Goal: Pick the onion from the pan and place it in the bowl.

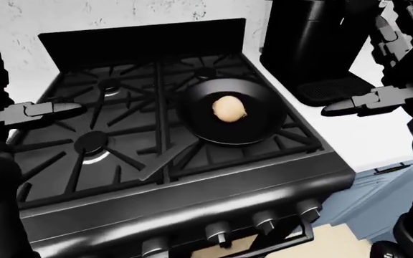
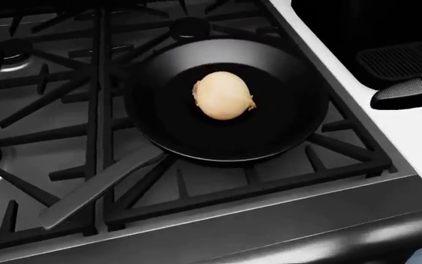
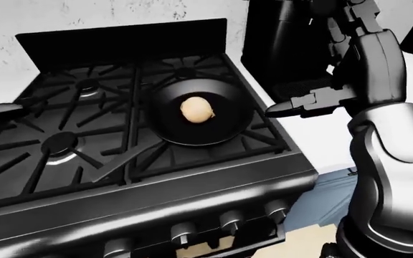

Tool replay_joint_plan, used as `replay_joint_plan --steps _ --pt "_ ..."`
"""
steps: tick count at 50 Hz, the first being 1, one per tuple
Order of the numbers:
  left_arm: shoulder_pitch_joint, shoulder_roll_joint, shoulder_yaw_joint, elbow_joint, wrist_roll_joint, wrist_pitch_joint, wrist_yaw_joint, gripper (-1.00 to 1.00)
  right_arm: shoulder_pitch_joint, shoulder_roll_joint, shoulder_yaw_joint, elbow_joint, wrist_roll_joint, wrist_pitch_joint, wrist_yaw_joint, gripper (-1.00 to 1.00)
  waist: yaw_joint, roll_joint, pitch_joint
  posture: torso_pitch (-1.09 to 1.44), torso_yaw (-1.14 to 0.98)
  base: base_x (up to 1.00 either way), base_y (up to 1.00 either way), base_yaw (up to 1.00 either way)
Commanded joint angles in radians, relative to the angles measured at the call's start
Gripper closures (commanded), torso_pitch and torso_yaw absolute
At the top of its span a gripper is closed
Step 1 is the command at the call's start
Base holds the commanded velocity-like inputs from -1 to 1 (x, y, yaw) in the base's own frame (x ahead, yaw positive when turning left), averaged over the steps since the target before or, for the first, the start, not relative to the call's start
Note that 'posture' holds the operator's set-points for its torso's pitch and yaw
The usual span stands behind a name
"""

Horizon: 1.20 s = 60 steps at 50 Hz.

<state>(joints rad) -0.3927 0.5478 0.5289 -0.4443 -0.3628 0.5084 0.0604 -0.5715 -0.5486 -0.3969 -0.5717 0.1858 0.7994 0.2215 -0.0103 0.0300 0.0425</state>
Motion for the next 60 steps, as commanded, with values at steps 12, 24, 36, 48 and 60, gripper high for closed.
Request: replay_joint_plan --steps 12,24,36,48,60 --pt "-0.015 0.021 0.020 -0.020 0.000 -0.025 0.007 -1.00 -0.058 -0.010 0.014 0.029 -0.013 -0.054 -0.106 -1.00 0.005 -0.023 -0.012 0.00 0.00 0.00 0.00 0.00" --pt "-0.021 0.032 0.027 -0.015 -0.008 -0.022 0.009 -1.00 -0.074 -0.024 0.040 0.023 -0.078 -0.080 -0.025 -1.00 0.006 -0.016 -0.008 0.00 0.00 0.00 0.00 0.00" --pt "-0.020 0.039 0.030 -0.009 -0.012 -0.027 0.015 -1.00 -0.103 -0.027 0.055 0.030 -0.111 -0.063 0.046 -1.00 0.028 -0.005 -0.006 0.00 0.00 0.00 0.00 0.45" --pt "-0.017 0.038 0.031 -0.012 -0.013 -0.027 0.017 -1.00 -0.151 -0.037 0.080 0.063 -0.180 -0.046 0.073 -1.00 0.014 -0.047 0.001 0.00 0.00 0.00 0.00 0.29" --pt "-0.023 0.046 0.034 -0.008 -0.013 -0.024 0.027 -1.00 -0.286 -0.043 0.162 0.163 -0.309 -0.032 0.164 -1.00 0.000 -0.009 -0.004 0.00 0.00 0.00 0.00 0.00"
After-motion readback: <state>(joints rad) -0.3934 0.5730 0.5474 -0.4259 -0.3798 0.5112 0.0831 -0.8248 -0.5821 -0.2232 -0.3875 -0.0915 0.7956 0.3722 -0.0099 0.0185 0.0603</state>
